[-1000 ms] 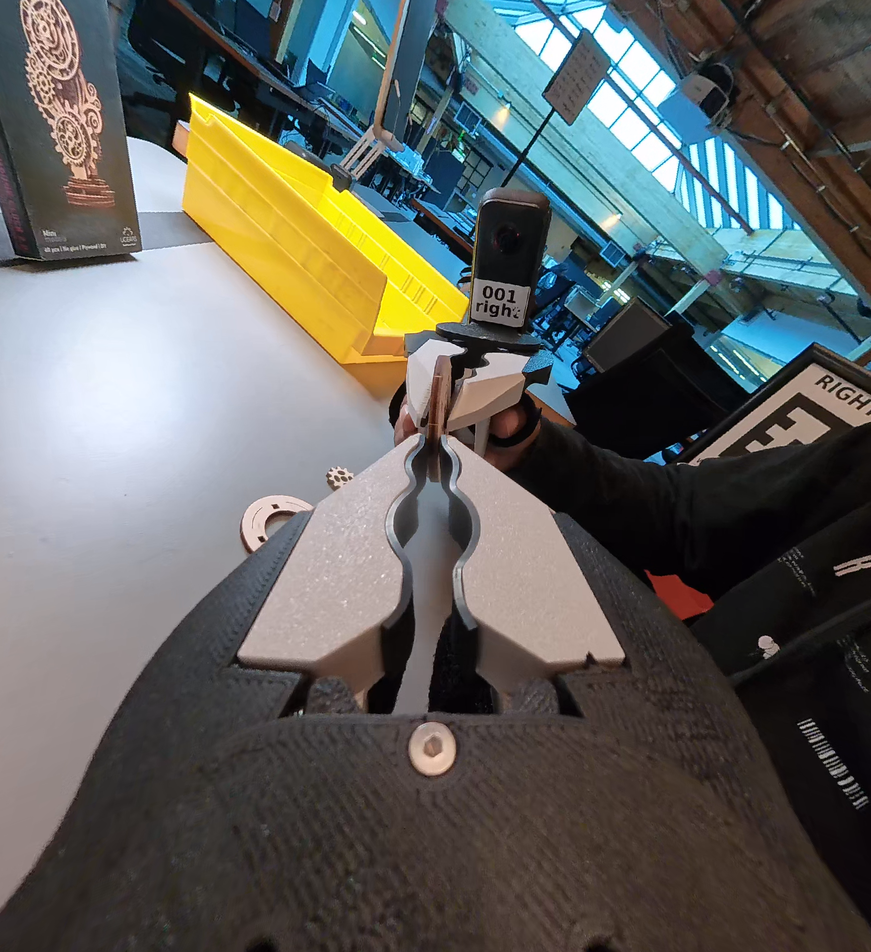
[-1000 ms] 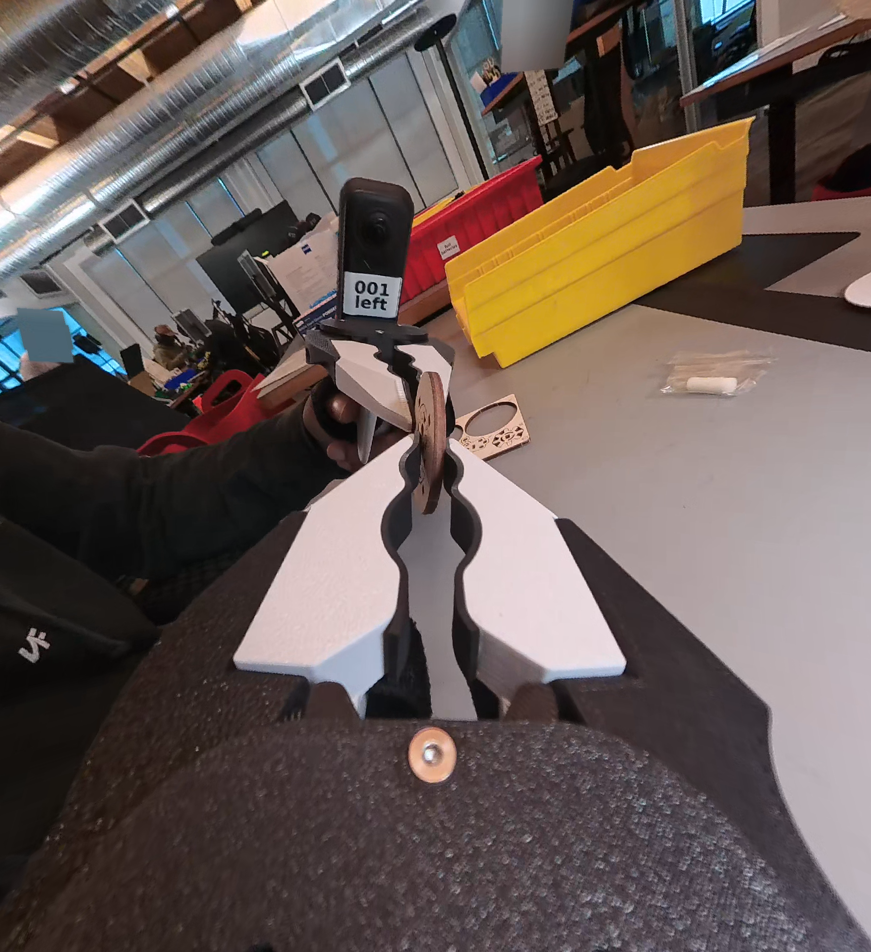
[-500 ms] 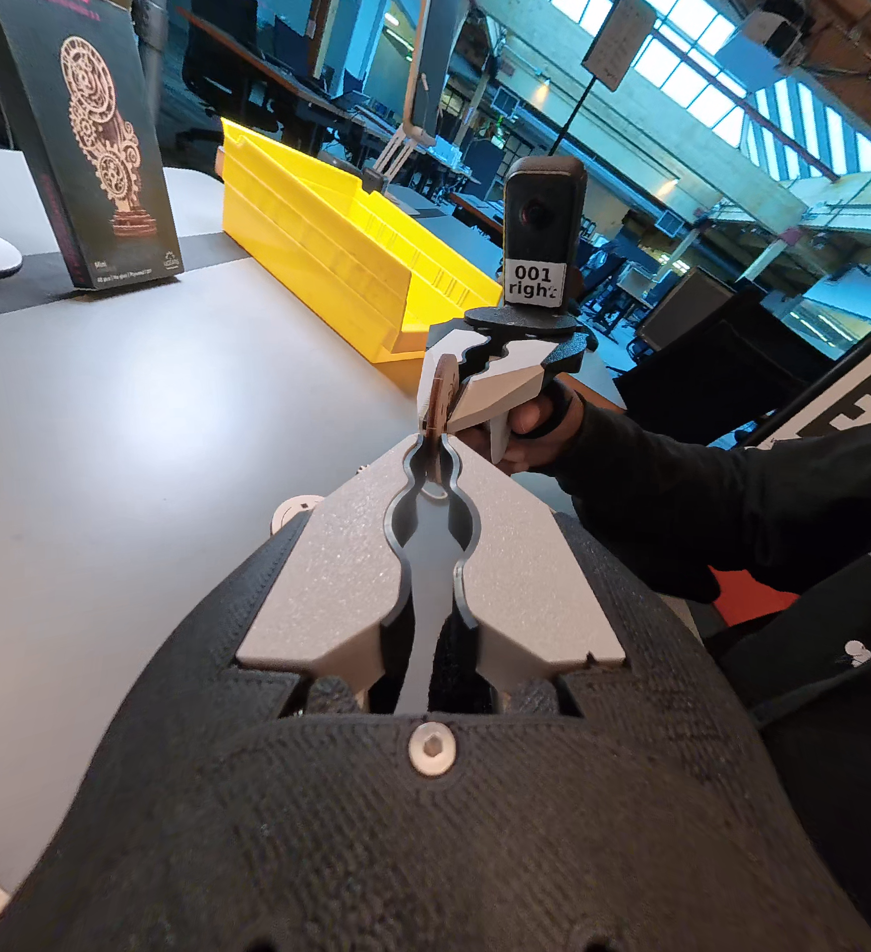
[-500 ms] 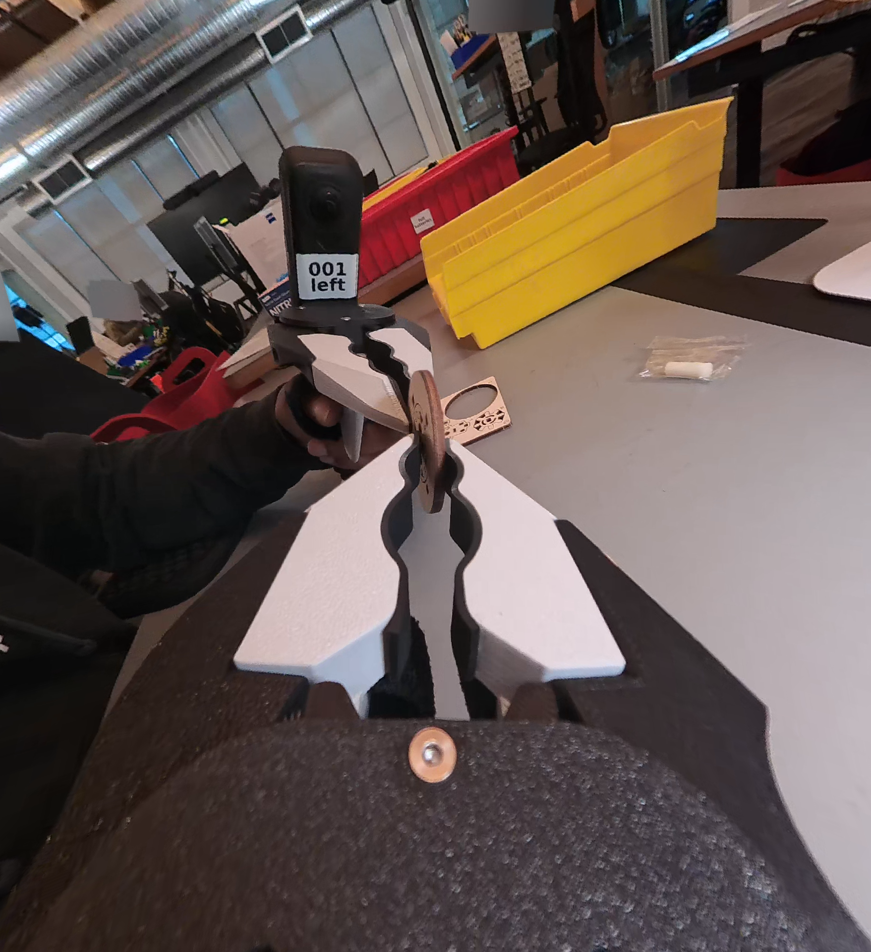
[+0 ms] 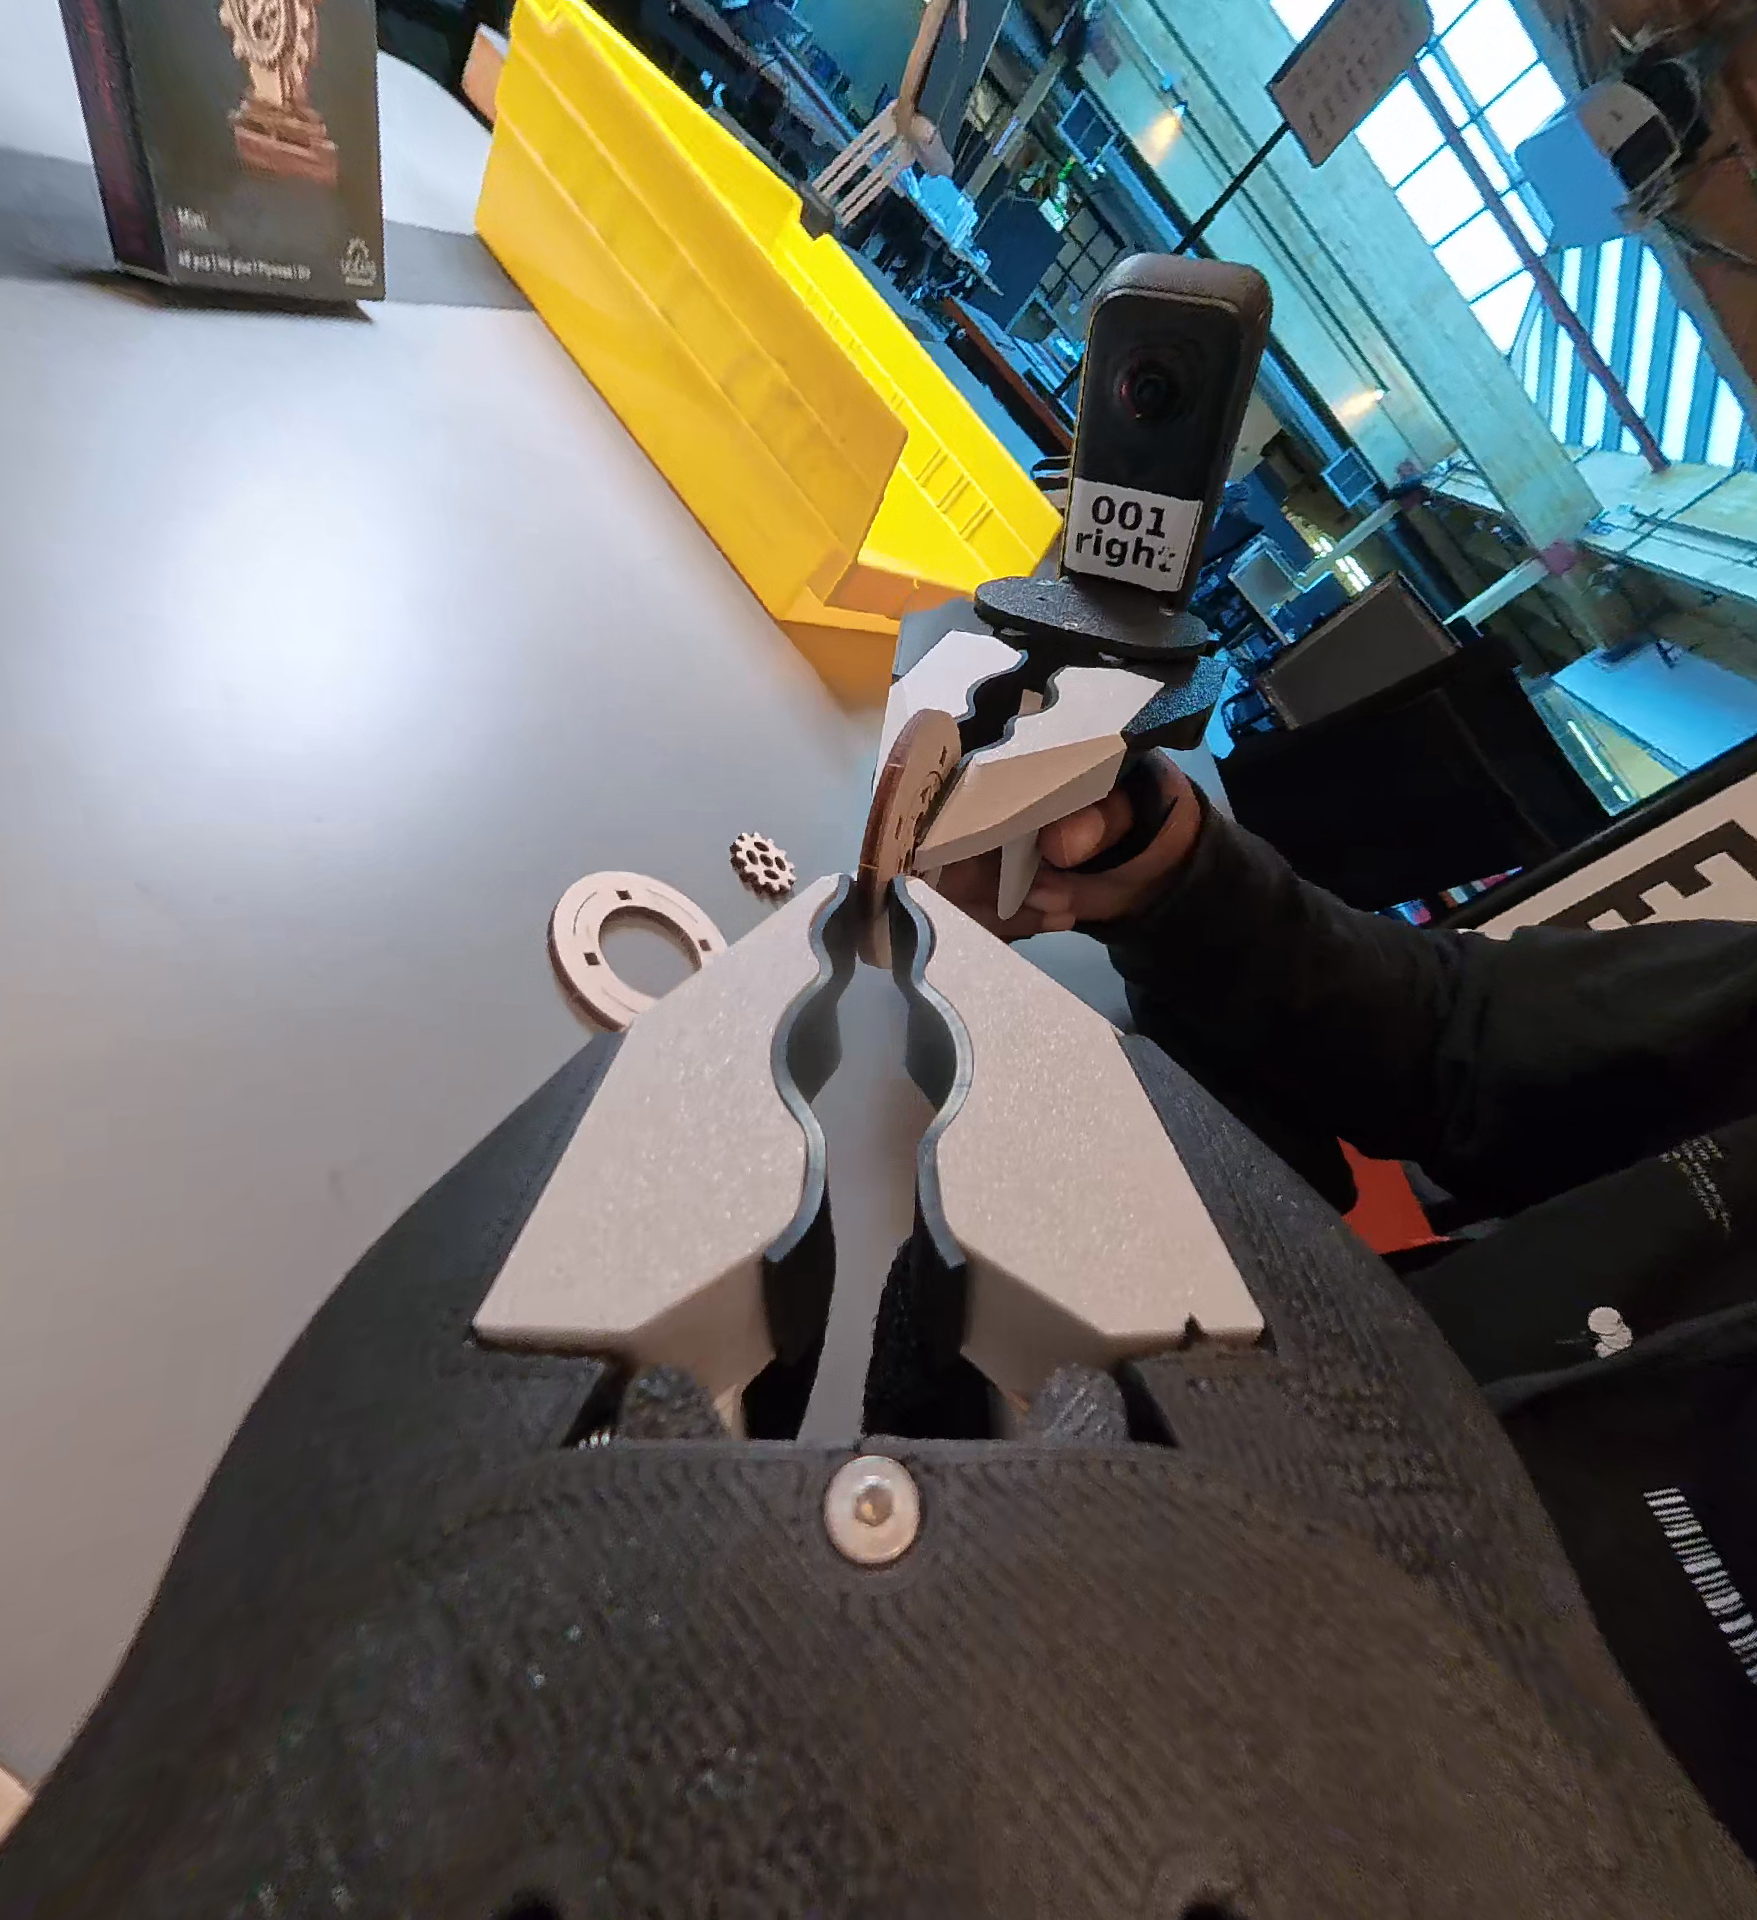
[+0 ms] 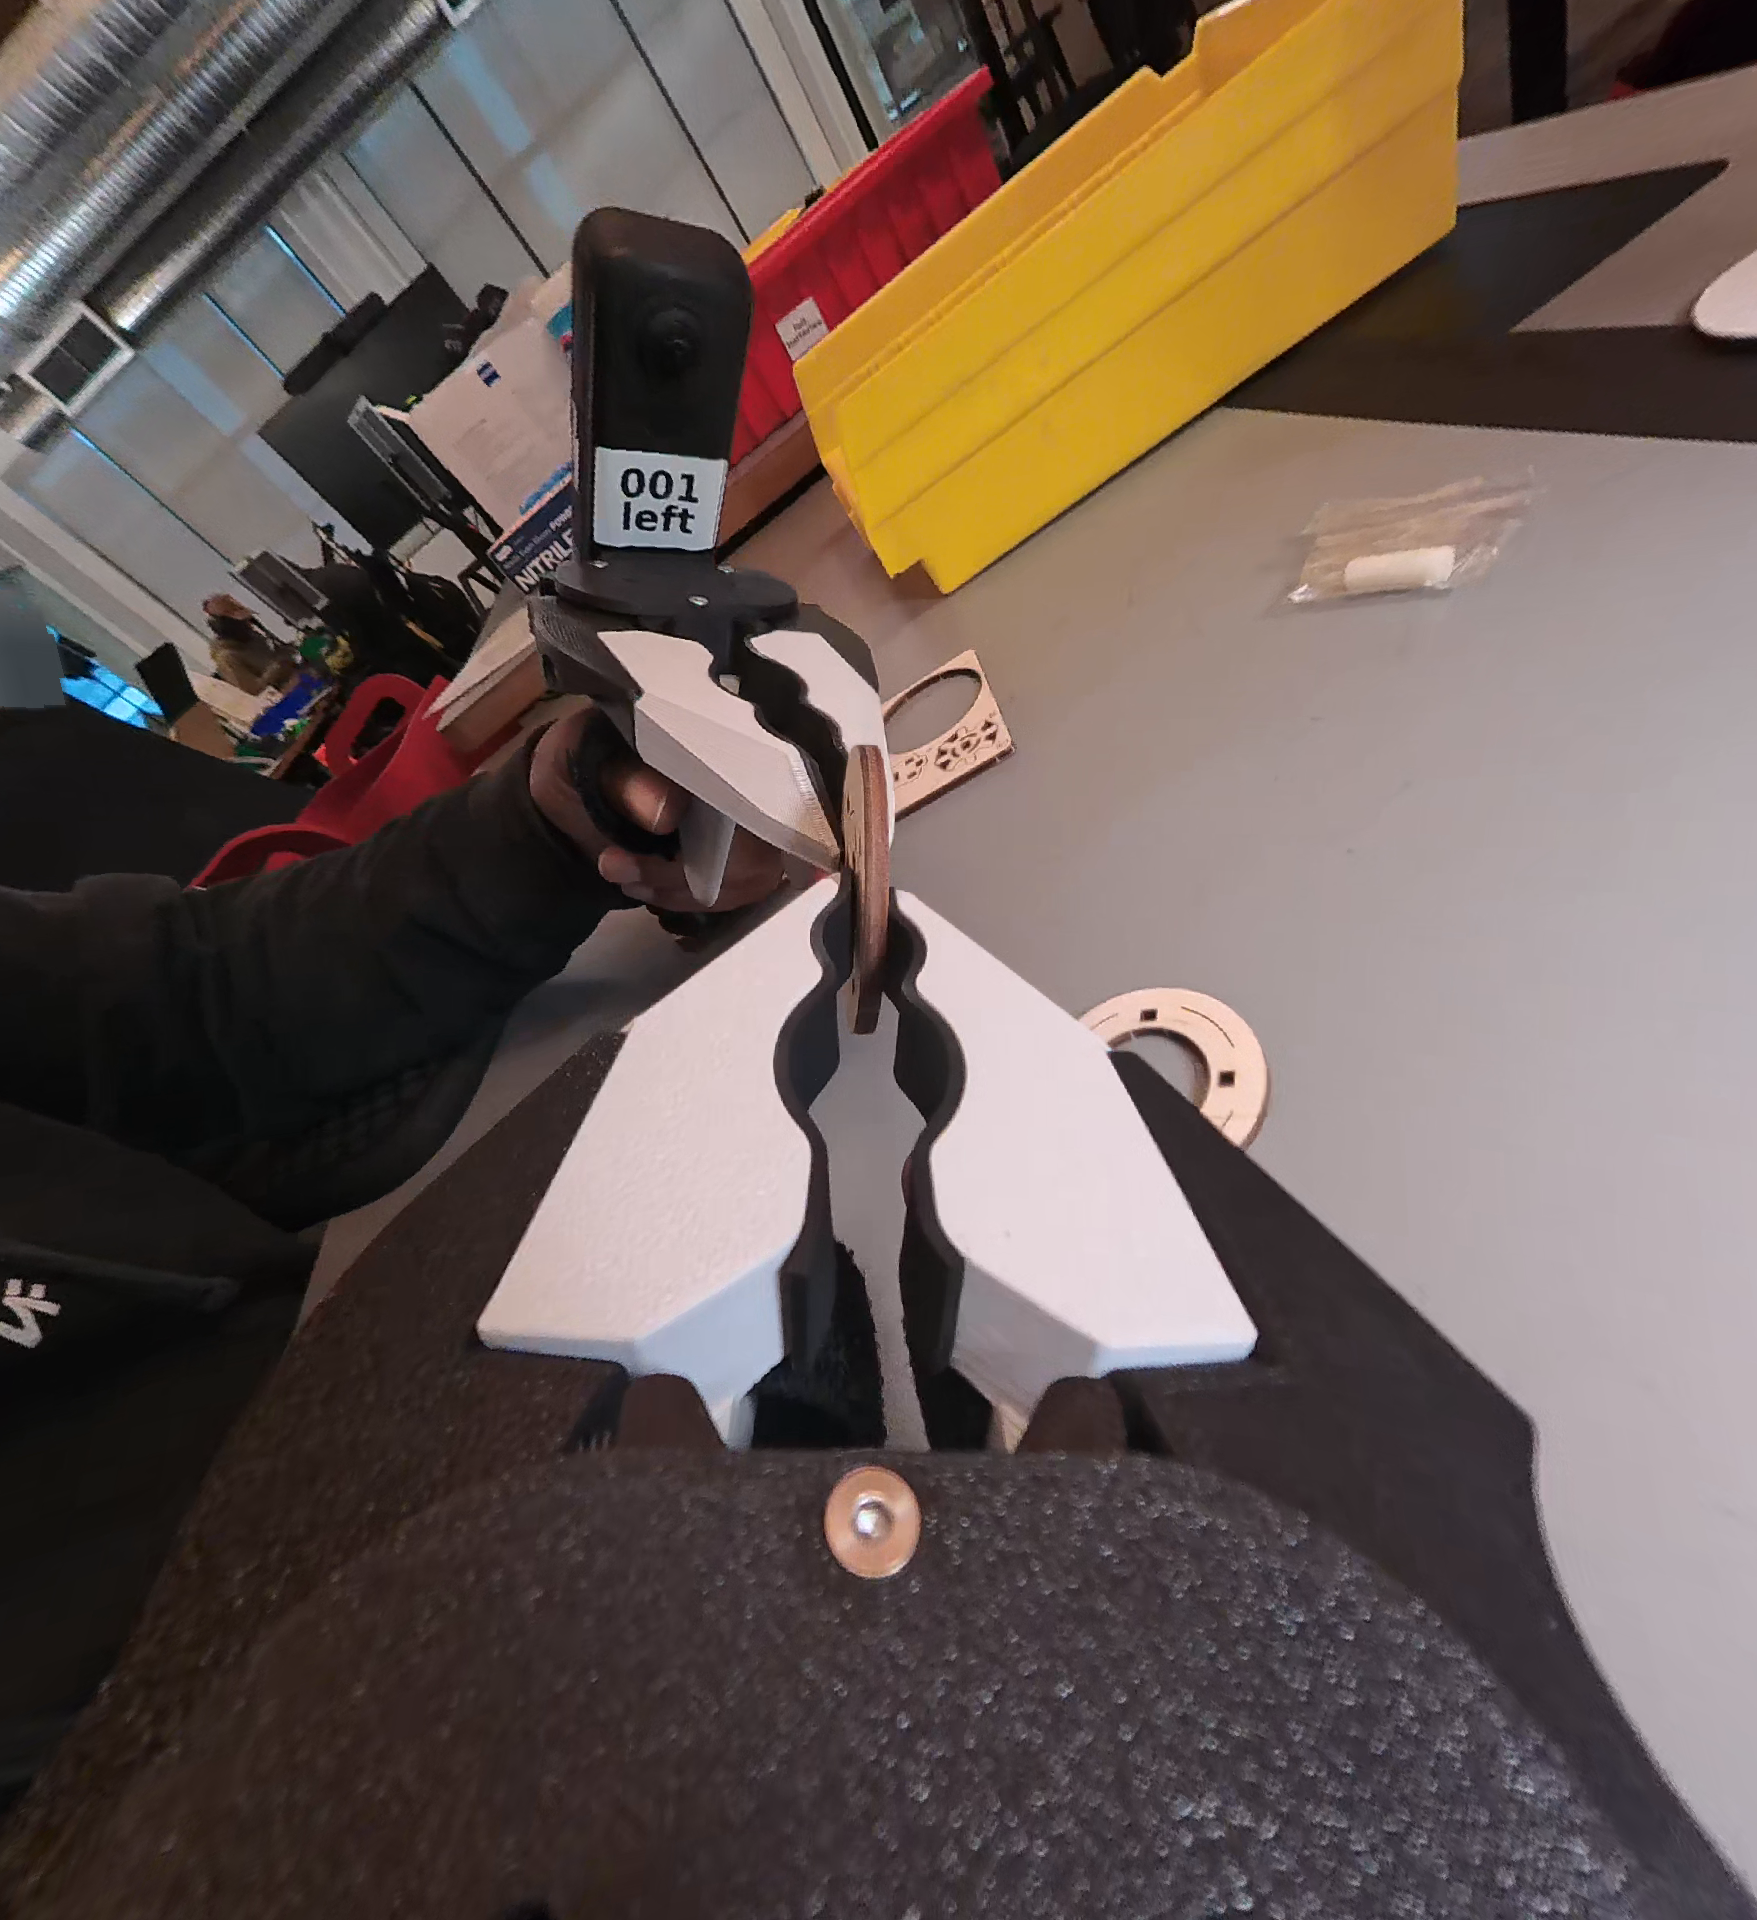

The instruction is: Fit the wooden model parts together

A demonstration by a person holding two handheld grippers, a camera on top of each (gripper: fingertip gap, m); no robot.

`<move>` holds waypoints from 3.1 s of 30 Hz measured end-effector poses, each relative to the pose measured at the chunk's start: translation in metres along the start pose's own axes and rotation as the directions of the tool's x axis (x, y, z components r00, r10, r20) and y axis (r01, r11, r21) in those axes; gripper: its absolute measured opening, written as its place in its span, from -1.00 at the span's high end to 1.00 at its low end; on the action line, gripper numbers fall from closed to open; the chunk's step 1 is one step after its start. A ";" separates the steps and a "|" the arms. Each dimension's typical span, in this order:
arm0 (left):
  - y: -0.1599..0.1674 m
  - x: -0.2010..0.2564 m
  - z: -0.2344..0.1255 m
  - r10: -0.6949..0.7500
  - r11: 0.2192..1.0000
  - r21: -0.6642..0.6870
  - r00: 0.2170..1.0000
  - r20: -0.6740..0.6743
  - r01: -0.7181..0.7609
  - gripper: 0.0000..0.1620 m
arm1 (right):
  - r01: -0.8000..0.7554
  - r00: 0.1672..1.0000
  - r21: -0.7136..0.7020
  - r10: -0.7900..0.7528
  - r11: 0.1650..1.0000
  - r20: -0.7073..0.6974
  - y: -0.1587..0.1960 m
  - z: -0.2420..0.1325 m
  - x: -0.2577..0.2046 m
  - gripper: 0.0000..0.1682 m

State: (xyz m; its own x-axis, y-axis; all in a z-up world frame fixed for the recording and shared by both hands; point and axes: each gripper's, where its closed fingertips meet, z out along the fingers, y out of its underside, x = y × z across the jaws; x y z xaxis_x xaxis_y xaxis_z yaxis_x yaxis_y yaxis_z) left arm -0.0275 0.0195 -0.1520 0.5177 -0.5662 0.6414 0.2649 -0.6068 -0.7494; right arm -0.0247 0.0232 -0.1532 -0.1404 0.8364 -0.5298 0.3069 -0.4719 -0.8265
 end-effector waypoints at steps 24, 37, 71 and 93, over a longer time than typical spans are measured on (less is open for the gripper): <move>-0.024 0.029 0.003 -0.053 0.982 0.169 0.983 -0.174 0.083 0.98 | -0.122 0.975 0.080 0.104 0.989 0.198 -0.017 -0.006 -0.023 0.91; -0.036 0.033 -0.005 0.159 0.969 0.200 0.986 -0.040 -0.148 0.96 | -0.064 0.981 0.068 0.050 0.996 0.187 -0.017 -0.004 -0.030 1.00; -0.029 0.044 0.000 0.188 0.973 0.139 0.982 -0.024 -0.183 0.93 | -0.010 0.985 0.067 -0.001 0.998 0.171 -0.024 -0.011 -0.037 1.00; -0.029 0.023 0.005 0.006 0.977 0.212 0.999 0.034 -0.013 0.93 | 0.195 0.966 0.000 -0.192 0.981 -0.171 -0.022 -0.009 -0.009 0.90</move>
State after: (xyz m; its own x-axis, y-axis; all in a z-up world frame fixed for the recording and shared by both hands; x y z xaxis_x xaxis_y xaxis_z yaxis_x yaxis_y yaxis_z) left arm -0.0192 0.0266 -0.1167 0.5467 -0.5508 0.6307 0.4241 -0.4673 -0.7757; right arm -0.0218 0.0284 -0.1285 -0.0340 0.9465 -0.3210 0.2742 -0.3000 -0.9137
